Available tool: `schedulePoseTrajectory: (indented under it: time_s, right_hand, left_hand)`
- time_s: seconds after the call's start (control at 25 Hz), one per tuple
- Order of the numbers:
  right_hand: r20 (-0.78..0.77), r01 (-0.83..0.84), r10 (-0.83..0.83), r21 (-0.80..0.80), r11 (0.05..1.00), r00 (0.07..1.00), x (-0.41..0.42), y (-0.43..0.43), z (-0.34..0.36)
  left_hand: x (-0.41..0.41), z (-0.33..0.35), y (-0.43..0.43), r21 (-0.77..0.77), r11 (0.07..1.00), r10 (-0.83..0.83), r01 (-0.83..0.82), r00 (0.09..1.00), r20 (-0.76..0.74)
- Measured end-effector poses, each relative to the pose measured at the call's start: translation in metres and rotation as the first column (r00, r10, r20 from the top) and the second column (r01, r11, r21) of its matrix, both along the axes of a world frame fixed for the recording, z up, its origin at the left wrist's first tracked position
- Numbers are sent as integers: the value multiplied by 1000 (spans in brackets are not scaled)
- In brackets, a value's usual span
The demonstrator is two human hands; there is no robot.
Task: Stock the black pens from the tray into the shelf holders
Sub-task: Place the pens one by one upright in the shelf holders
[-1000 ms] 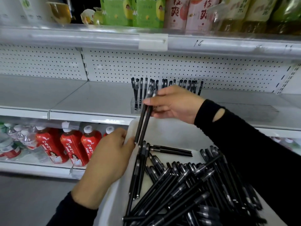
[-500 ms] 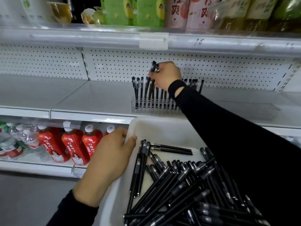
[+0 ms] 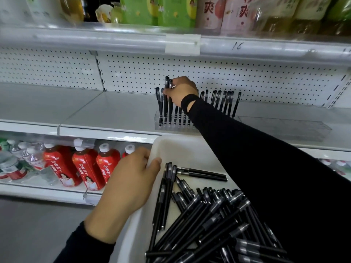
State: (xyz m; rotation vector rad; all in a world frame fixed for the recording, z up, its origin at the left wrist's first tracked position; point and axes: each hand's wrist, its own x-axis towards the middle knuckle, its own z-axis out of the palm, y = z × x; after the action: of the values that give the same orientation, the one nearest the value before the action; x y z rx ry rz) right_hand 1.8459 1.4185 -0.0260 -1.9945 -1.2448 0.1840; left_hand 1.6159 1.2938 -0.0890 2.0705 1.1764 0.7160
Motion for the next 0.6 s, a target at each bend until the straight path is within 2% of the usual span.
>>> schedulePoseTrajectory:
  time_s: [0.32, 0.44, 0.6]
  right_hand:
    - [-104, 9, -6, 29, 1000, 995, 5, -6, 9]
    - [-248, -107, 103, -4, 994, 963, 6, -28, 27]
    - [-289, -238, 225, -13, 971, 930, 8, -61, 53]
  left_hand:
    - [0, 0, 0, -12, 1000, -13, 13, 1000, 13]
    - [-1, 0, 0, -9, 1000, 3, -3, 1000, -1]
    - [0, 0, 1, -4, 1000, 4, -4, 1000, -21]
